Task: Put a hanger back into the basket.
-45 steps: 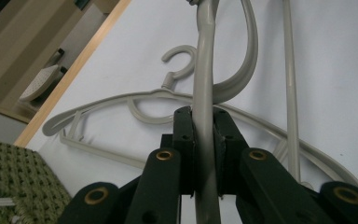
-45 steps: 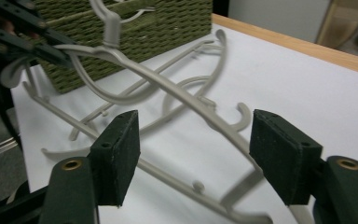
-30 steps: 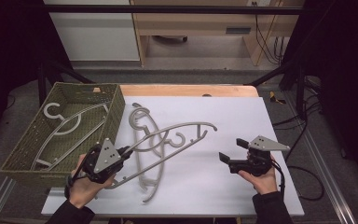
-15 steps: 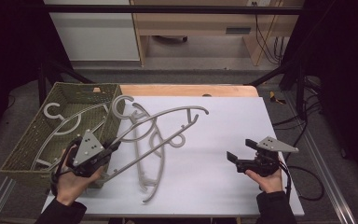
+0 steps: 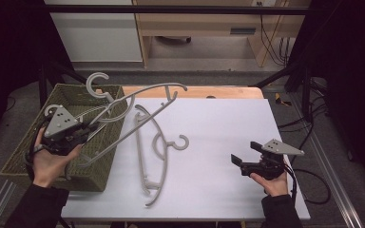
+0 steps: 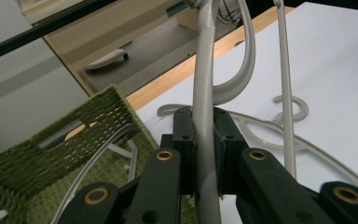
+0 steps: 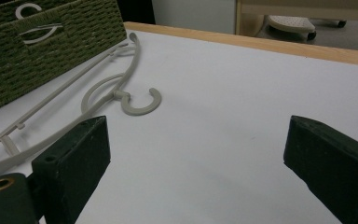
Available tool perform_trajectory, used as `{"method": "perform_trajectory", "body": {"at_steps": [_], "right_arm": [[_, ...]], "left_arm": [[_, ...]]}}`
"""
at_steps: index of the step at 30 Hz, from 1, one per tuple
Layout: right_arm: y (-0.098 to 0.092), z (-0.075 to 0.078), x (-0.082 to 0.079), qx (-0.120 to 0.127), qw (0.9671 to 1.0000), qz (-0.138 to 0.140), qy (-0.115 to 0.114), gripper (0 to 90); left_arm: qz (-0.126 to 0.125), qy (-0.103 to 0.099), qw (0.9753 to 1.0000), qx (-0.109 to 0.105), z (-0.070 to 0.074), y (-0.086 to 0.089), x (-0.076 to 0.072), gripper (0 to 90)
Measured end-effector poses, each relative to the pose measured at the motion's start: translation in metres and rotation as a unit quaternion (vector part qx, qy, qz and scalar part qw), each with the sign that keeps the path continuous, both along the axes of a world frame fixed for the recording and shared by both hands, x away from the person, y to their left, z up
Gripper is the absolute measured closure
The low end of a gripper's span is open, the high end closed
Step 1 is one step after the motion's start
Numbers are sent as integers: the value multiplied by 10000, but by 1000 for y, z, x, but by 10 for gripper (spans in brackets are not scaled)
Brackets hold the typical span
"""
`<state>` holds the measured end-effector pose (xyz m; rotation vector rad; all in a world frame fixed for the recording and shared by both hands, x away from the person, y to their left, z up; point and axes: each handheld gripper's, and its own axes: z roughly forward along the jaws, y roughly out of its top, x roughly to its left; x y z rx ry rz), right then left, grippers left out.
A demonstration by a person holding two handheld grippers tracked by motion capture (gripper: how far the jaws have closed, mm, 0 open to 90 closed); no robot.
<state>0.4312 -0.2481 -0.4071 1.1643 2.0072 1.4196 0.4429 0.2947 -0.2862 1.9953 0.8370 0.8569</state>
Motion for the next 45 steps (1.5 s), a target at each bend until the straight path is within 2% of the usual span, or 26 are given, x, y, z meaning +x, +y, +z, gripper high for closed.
{"method": "perform_trajectory", "body": {"at_steps": [5,6,8,10,13,18,26,31,33,35,40,45], "right_arm": [[0,0,0,4,10000,4,9,71],[0,0,0,-7,10000,-6,3,70],[0,0,0,-4,10000,-3,10,70],[0,0,0,-2,10000,-10,5,69],[0,0,0,0,10000,-8,3,69],[1,0,0,-22,10000,-12,12,66],[0,0,0,-5,10000,-12,31,65],[1,-1,0,-27,10000,-34,40,64],[1,-1,0,-22,10000,-31,39,64],[1,-1,1,-47,10000,-29,36,64],[2,-2,1,-65,10000,-11,51,65],[2,-1,1,-33,10000,-19,55,65]], "left_arm": [[199,-10,9998,47,6,14,7,817],[306,8,9995,85,8,23,13,817],[311,-28,9995,103,9,27,15,817],[395,37,9991,144,9,40,21,817],[486,119,9987,104,8,47,24,817],[589,219,9980,32,2,66,32,817],[812,322,9961,90,-9,88,40,817],[1022,418,9938,111,-20,111,44,817],[1071,429,9933,99,-22,114,45,817],[1175,484,9918,136,-24,124,46,817],[1234,492,9910,139,-25,133,46,817],[1308,547,9896,260,-33,141,47,816]]}}
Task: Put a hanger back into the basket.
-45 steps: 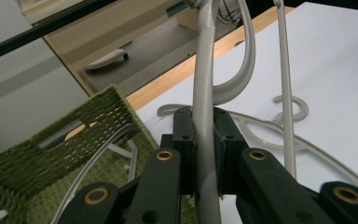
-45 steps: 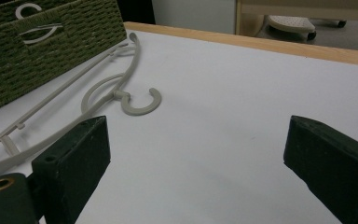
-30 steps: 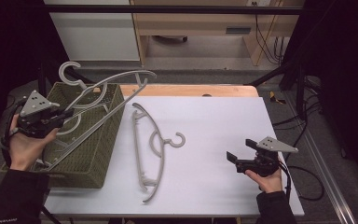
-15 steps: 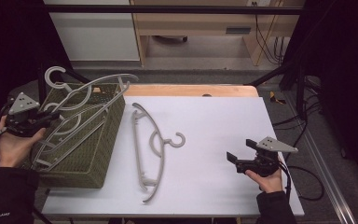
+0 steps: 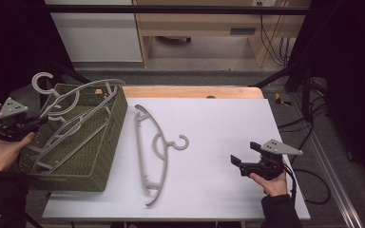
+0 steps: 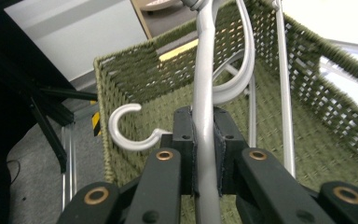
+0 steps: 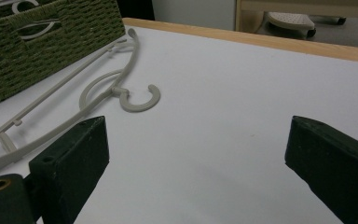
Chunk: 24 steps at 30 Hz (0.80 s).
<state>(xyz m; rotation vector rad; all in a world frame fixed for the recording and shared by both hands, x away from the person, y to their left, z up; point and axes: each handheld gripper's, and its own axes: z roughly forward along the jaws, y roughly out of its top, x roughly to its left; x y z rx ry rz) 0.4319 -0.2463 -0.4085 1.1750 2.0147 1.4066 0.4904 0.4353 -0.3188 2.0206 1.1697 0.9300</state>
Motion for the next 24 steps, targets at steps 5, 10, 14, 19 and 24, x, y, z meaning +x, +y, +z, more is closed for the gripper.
{"method": "perform_trajectory", "body": {"at_steps": [5,10,14,19,24], "right_arm": [[0,0,0,-13,10000,16,8,65],[0,-1,0,-28,10000,-7,9,66],[0,-1,0,-30,10000,5,5,67],[0,0,0,-14,10000,13,9,67],[-1,0,0,-40,10000,13,11,67]], "left_arm": [[56,102,9999,-14,-10,4,3,817],[79,112,9999,-31,-15,6,4,817],[117,70,9998,-109,-13,10,2,817],[100,10,9999,-121,-12,11,0,817],[206,62,9998,56,-14,10,2,817]]}}
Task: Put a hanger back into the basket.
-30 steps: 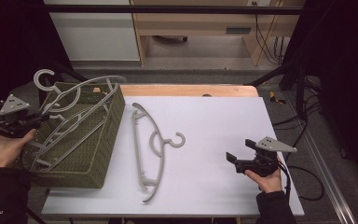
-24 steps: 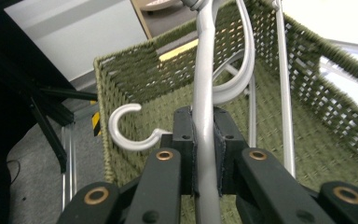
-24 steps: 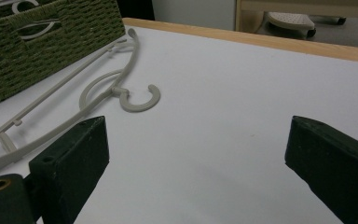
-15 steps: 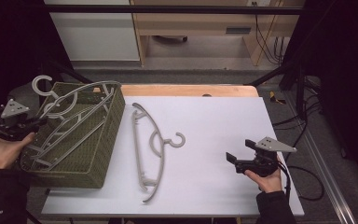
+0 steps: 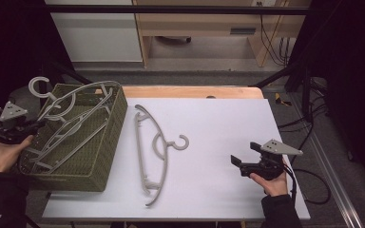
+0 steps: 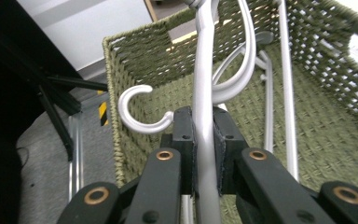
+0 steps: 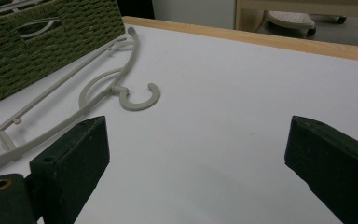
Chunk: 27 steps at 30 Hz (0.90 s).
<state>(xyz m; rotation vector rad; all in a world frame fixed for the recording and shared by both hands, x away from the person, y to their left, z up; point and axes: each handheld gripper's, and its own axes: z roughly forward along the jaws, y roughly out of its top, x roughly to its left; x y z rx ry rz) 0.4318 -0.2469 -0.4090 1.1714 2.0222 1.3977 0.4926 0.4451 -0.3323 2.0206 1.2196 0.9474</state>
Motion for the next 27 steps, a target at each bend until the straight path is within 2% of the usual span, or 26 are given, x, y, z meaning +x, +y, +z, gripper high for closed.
{"method": "perform_trajectory", "body": {"at_steps": [10,11,12,14,16,18,19,22,23,24,25,27], "right_arm": [[1,-1,0,-9,10000,-7,10,68],[1,-1,0,-1,10000,-6,18,68],[1,-1,0,0,10000,1,18,68],[1,-1,0,-8,10000,-7,17,68],[0,0,0,-19,10000,7,7,68],[0,0,0,-17,10000,5,8,68],[0,0,0,-19,10000,8,6,68],[0,0,0,-7,10000,-3,8,68],[0,0,0,-22,10000,13,6,68],[0,0,0,-22,10000,13,6,68],[0,0,0,-7,10000,11,6,69],[0,0,0,10,10000,12,8,69]], "left_arm": [[4,129,9996,242,-9,3,1,816],[5,257,9990,372,-15,0,3,815],[5,257,9990,372,-15,0,3,815],[-43,387,9984,413,-22,-4,6,814],[-82,495,9981,363,-30,-10,9,813],[-69,501,9982,329,-32,-11,10,813],[-44,602,9979,231,-35,-12,11,813],[-17,721,9973,159,-39,-12,14,811],[22,855,9962,157,-43,-14,16,808],[22,855,9962,157,-43,-14,16,807],[32,1013,9948,106,-47,-14,18,805],[68,1200,9926,182,-50,-14,20,797]]}}
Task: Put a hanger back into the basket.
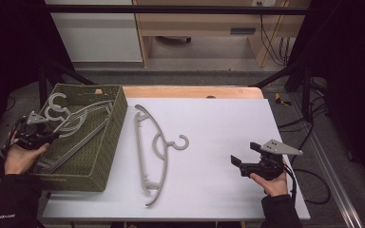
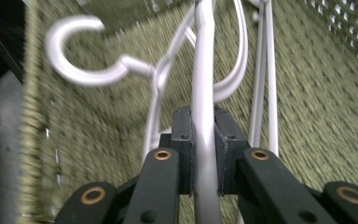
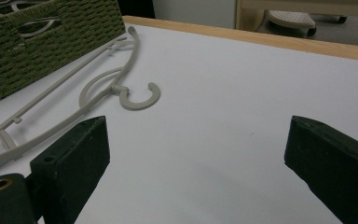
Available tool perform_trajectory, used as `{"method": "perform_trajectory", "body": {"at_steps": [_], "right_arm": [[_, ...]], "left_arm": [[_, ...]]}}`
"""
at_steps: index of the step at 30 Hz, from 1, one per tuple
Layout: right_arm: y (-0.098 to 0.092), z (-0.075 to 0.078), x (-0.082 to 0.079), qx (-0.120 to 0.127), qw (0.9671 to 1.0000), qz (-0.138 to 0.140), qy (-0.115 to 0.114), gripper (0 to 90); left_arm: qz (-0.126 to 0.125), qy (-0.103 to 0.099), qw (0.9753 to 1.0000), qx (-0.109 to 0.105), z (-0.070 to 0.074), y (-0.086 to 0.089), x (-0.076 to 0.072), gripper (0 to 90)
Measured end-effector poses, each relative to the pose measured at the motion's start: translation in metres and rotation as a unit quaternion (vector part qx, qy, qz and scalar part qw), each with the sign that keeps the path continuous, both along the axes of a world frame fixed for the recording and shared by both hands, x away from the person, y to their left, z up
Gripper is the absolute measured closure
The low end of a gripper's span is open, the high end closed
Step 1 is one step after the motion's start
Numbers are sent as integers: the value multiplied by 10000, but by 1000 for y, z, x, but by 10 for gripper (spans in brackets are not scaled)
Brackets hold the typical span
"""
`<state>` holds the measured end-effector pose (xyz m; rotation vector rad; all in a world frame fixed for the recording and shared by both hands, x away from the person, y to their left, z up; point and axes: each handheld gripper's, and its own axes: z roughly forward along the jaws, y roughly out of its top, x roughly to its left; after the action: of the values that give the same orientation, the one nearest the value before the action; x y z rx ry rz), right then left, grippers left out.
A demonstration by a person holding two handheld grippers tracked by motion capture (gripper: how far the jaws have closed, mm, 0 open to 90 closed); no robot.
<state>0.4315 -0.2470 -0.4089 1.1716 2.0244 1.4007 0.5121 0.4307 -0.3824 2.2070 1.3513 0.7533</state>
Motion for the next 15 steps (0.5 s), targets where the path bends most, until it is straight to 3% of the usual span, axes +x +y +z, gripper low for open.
{"method": "perform_trajectory", "body": {"at_steps": [2,4,7,11,13,14,15], "right_arm": [[0,0,0,-4,10000,4,1,69],[0,0,0,-5,10000,5,3,69],[0,0,0,-2,10000,2,-2,69],[-1,1,-1,11,10000,-21,-15,69],[-1,1,-1,13,10000,-8,-14,69],[-1,1,-1,2,10000,-33,-26,69],[-1,1,-1,2,10000,-33,-26,69]], "left_arm": [[18,117,9999,-34,-2,0,1,741],[130,96,9999,32,-2,1,1,701],[106,89,9999,-61,1,2,-1,709],[115,-105,9998,-118,6,1,-7,666],[44,-260,9993,-282,10,-3,-11,644],[-21,-433,9980,-450,14,-9,-16,586],[-21,-433,9980,-450,14,-9,-16,563]]}}
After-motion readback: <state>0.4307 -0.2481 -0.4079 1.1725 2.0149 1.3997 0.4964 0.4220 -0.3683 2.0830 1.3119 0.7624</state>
